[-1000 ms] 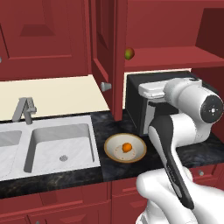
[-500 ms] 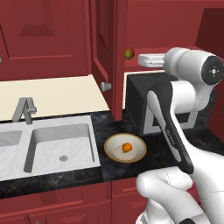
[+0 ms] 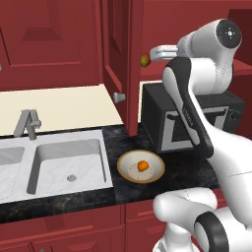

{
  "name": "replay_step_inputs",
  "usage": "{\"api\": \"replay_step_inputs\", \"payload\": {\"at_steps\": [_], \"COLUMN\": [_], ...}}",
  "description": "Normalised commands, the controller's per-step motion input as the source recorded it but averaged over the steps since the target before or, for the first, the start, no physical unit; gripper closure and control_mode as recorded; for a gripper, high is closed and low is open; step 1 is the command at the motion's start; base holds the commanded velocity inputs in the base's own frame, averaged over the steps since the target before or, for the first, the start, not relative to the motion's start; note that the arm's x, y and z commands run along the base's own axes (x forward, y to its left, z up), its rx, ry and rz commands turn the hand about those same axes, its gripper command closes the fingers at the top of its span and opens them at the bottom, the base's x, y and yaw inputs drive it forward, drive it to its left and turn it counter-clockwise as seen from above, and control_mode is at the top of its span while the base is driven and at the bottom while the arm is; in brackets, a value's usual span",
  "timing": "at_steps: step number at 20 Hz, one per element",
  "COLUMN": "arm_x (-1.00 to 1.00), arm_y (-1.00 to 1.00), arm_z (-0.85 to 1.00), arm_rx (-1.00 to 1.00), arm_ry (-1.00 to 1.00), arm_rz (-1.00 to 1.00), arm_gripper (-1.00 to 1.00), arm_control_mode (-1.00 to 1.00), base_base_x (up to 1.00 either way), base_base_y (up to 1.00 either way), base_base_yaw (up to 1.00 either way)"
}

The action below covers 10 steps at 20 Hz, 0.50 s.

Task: Open the cabinet. Pick the mango and tangerine from the cabinet and place them into the bowl. Then close the cabinet.

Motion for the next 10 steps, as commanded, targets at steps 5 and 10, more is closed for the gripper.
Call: {"api": "replay_step_inputs", "payload": {"at_steps": [5, 10], "arm_x": [0.18, 0.41], "arm_y": [0.0, 0.0], "arm_z": [-0.48, -0.41], "arm_rx": [-0.01, -0.03], "arm_ry": [0.0, 0.0], "arm_rz": [0.01, 0.0], "arm_gripper": [-1.0, -1.0], "arm_control_mode": [-1.0, -1.0], "base_base_x": [0.0, 0.0], "base_base_y": [0.0, 0.0], "base_base_yaw": [0.0, 0.0]}}
